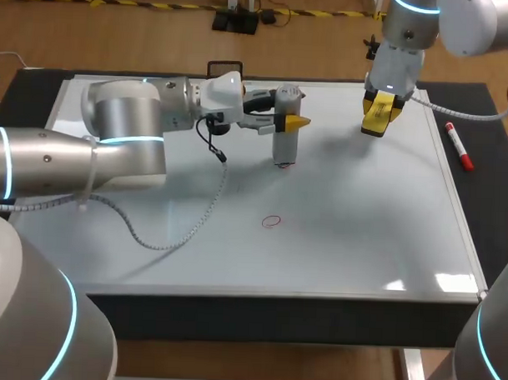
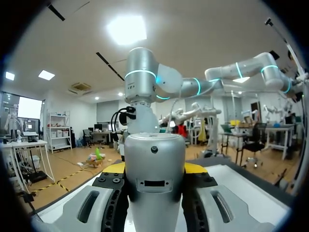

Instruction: Pick up the inspection probe, press it on each red-marked spot on the whiteboard one by one, put down the probe, pick up the eraser, and wipe off all the red marks.

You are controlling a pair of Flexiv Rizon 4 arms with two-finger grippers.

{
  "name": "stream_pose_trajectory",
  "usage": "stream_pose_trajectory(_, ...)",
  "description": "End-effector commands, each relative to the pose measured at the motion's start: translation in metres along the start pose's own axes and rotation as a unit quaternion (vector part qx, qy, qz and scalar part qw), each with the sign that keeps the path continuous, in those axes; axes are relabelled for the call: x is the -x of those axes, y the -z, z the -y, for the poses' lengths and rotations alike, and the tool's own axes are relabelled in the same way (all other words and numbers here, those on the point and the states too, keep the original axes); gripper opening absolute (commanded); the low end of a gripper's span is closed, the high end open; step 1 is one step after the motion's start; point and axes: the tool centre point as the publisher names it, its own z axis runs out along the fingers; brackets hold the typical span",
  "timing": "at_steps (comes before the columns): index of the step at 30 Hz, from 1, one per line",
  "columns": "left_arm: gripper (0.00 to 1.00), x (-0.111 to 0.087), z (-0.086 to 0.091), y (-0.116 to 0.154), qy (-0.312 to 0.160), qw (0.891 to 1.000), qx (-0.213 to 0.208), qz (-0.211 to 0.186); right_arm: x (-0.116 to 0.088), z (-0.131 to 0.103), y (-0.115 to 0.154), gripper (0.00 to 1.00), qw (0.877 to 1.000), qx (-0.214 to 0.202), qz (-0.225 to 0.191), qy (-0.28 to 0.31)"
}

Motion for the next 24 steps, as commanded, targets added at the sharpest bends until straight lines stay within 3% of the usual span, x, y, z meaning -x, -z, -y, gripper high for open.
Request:
stream_pose_trajectory(1, 0.00, 0.001, -0.002, -0.002, 0.000, 1.000, -0.002, -0.002, 0.000, 0.001, 0.001, 0.00, 1.000, 0.000, -0.002, 0.001)
stream_pose_trajectory(24, 0.00, -0.001, -0.013, 0.000, -0.002, 1.000, 0.003, -0.002, 0.000, 0.001, 0.001, 0.00, 1.000, 0.000, -0.002, 0.001)
